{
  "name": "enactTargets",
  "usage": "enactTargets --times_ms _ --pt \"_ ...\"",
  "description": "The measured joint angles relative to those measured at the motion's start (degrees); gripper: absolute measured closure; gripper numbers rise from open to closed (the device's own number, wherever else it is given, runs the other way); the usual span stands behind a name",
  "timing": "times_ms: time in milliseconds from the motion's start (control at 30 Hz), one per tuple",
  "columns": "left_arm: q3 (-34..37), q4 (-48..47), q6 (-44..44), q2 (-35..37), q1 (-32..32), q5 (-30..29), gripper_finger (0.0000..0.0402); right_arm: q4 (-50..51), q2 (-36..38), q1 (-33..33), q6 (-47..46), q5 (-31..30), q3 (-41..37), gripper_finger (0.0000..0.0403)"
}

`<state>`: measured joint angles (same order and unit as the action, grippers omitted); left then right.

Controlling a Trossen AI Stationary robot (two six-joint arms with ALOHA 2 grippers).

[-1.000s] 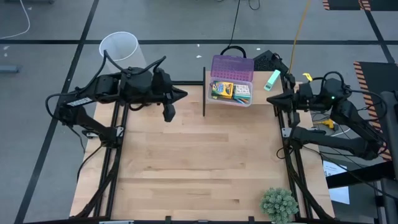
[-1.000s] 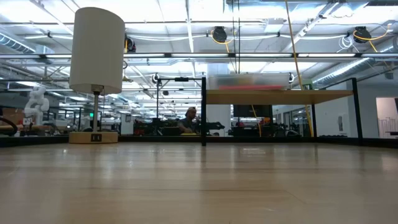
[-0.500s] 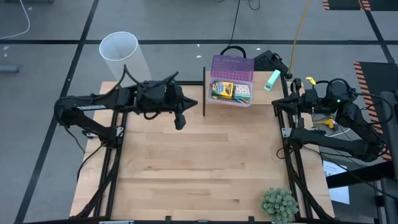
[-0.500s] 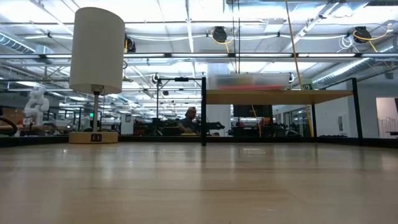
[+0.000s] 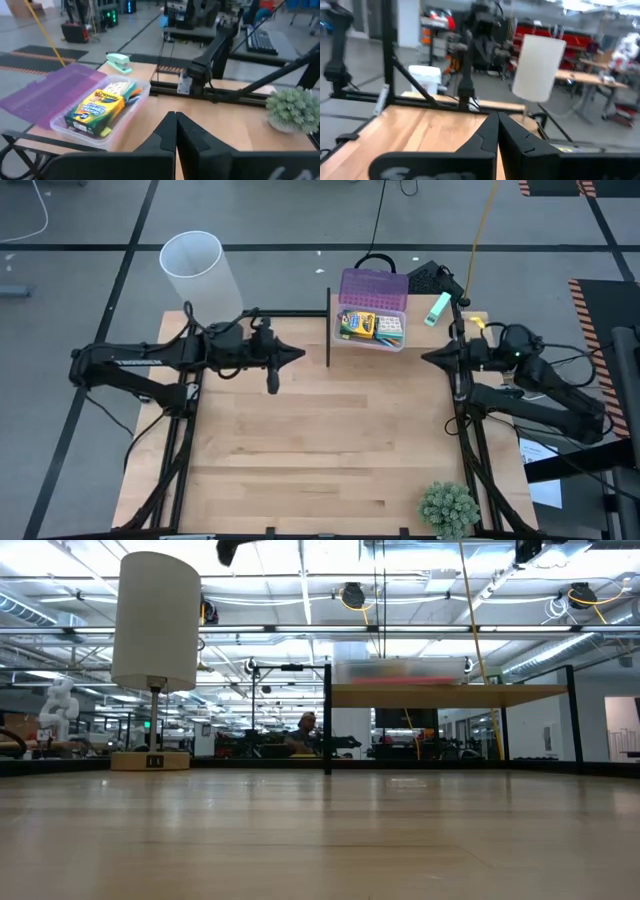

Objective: Pick & place school supplies into a supply box
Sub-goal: Return to Home Position

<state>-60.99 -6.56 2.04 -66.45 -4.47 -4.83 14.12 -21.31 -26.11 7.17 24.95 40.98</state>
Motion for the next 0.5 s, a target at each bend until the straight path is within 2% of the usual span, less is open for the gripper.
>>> enactTargets --times_ms 133,200,367,500 --pt "8.05 5.36 0.14 4.78 -1.47 2.25 0.04 -7.35 3.23 0.02 -1.4 0.79 -7.26 0.0403" --pt "11.02 4.88 0.02 7.02 -1.67 2.13 0.04 -8.56 4.4 0.02 -1.92 0.76 -10.49 0.0403" --pt "15.99 1.8 -0.68 9.97 -1.62 -1.33 0.0387 -9.63 5.95 0.01 -3.11 0.97 -17.31 0.0403" --pt "16.49 -0.18 3.25 10.24 -1.62 -6.35 0.0383 -13.8 7.44 0.0 0.03 1.91 -22.56 0.0403"
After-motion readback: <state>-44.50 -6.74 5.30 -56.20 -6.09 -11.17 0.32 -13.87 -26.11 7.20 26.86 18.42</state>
